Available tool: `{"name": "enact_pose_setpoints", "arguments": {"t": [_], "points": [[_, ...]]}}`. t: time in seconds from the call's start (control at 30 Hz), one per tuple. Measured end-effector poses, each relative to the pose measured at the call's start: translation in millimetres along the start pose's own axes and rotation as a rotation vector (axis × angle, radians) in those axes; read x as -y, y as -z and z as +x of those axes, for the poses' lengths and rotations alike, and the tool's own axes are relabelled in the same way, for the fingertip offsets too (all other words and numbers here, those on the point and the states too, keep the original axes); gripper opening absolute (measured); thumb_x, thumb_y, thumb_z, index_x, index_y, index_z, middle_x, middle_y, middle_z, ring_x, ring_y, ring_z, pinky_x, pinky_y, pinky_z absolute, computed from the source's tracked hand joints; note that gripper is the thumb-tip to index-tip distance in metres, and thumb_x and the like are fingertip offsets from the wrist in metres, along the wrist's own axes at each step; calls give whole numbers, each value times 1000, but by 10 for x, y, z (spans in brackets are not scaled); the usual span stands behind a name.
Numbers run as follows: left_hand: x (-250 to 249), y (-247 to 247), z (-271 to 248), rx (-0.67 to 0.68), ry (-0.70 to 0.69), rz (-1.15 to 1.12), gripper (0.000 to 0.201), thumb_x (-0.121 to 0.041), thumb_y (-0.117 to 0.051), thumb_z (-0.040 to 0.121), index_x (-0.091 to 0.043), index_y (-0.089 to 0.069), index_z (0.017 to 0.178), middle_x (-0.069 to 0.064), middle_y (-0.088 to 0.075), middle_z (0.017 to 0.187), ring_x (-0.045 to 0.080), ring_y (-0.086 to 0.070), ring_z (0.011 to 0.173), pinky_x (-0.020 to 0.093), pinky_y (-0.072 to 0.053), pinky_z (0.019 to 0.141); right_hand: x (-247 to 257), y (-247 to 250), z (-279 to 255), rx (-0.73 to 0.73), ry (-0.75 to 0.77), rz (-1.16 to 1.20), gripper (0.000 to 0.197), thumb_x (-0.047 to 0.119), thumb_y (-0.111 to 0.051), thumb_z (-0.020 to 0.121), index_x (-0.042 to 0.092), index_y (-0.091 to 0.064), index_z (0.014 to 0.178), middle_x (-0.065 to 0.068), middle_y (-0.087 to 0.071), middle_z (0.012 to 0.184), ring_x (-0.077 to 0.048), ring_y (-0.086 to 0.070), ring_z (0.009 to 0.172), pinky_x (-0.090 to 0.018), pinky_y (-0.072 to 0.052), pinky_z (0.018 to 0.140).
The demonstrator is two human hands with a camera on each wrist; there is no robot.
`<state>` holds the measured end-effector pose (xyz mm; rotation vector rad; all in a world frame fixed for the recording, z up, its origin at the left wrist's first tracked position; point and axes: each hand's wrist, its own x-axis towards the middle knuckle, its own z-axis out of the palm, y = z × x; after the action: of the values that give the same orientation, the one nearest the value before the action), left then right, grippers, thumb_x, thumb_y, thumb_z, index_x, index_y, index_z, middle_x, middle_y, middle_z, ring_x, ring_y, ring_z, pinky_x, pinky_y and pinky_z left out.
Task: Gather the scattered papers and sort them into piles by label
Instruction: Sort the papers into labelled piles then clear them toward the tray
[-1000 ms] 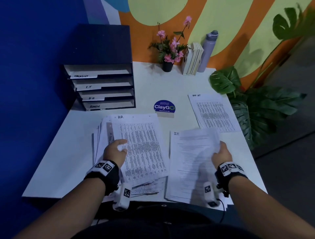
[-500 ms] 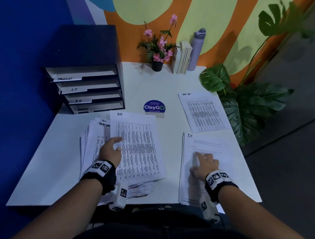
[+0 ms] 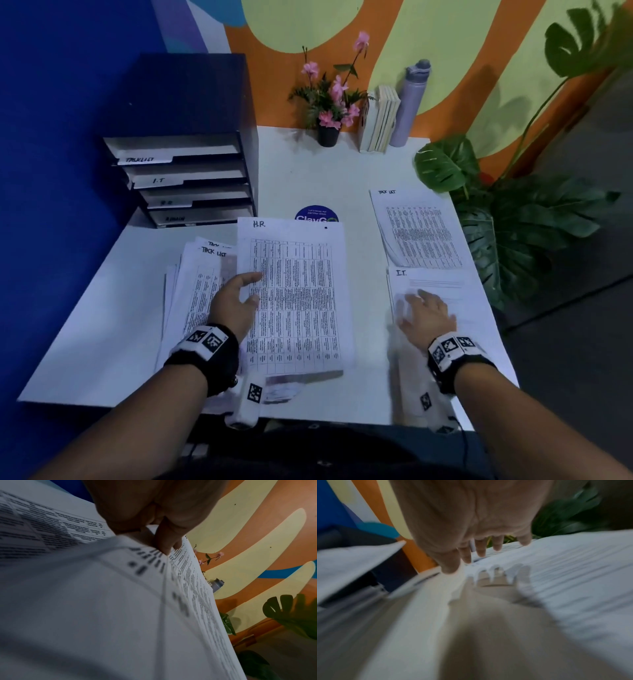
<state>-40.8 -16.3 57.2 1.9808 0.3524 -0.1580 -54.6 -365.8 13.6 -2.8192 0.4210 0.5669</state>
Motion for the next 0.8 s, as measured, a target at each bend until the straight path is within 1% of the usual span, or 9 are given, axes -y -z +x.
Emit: {"name": "enact_pose_setpoints", "arguments": {"t": [0.07, 0.1, 0.17, 0.27, 0.37, 0.47, 0.57, 0.63, 0.8], "points": [[-56, -50, 6, -27, -12, -6, 38, -4, -55, 94, -35, -60, 116, 1, -42, 149, 18, -47, 129, 19, -37, 96, 302, 39, -26, -42, 119, 371, 54, 48, -47, 95, 22, -42, 142, -5, -32, 152, -26, -31, 140, -38, -28, 112], [-76, -70, 16, -48, -18, -15, 38, -4, -55, 94, -34, -60, 117, 1, -41, 149, 11, -55, 114, 9, -40, 86, 454, 59, -56, 35, 142, 597, 50, 44, -50, 96, 22, -41, 140, -5, -40, 144, -24, -40, 133, -33, -31, 109], [-112, -98, 43, -95, -27, -29, 39, -5, -56, 94, -30, -58, 124, 2, -42, 147, -4, -53, 88, -3, -39, 65, 701, 76, -78, 239, 156, 856, 52, 36, -55, 96, 29, -33, 142, -3, -55, 119, -20, -54, 110, -31, -40, 96], [-100, -123, 119, -124, -37, -75, 57, -8, -58, 94, -32, -40, 142, -1, -40, 146, 15, -48, 124, 20, -40, 96, 874, 61, 2, 102, 133, 867, 57, 11, -56, 90, 33, -30, 136, -4, -53, 87, -21, -57, 77, -32, -49, 68], [-3, -74, 173, -134, -9, -4, 67, -10, -58, 93, -29, -27, 149, -2, -34, 151, 18, -42, 132, 38, -39, 107, 903, 90, 173, -195, 20, 853, 37, -1, -45, 88, 26, -42, 112, 0, -54, 78, -30, -64, 77, -38, -56, 69], [240, 32, 175, -70, 32, 368, 69, -25, -57, 93, -25, -21, 151, 1, -18, 159, 21, -21, 145, 45, -22, 117, 807, 126, 453, -345, -49, 809, 30, -7, -42, 86, 17, -60, 92, -1, -67, 91, -31, -66, 91, -37, -55, 82], [501, 167, 132, 6, 180, 802, 81, -49, -54, 89, -27, -8, 153, -2, 2, 162, 23, 4, 149, 52, -7, 117, 765, 184, 722, -275, -87, 796, 41, -10, -42, 87, 9, -66, 115, -13, -61, 128, -33, -61, 110, -40, -52, 96], [617, 254, 94, 33, 259, 850, 86, -52, -55, 88, -28, -5, 153, 0, 9, 162, 27, 9, 148, 56, -7, 117, 803, 233, 857, -198, -52, 737, 50, -11, -43, 87, 8, -56, 132, -14, -47, 142, -34, -55, 120, -43, -48, 102], [795, 434, 14, 56, 318, 811, 98, -58, -64, 80, -29, -4, 153, 2, 12, 161, 27, 0, 148, 53, -18, 115, 995, 279, 1063, -138, 19, 535, 55, -13, -44, 88, 5, -47, 140, -19, -40, 146, -37, -49, 126, -45, -43, 107]]}}
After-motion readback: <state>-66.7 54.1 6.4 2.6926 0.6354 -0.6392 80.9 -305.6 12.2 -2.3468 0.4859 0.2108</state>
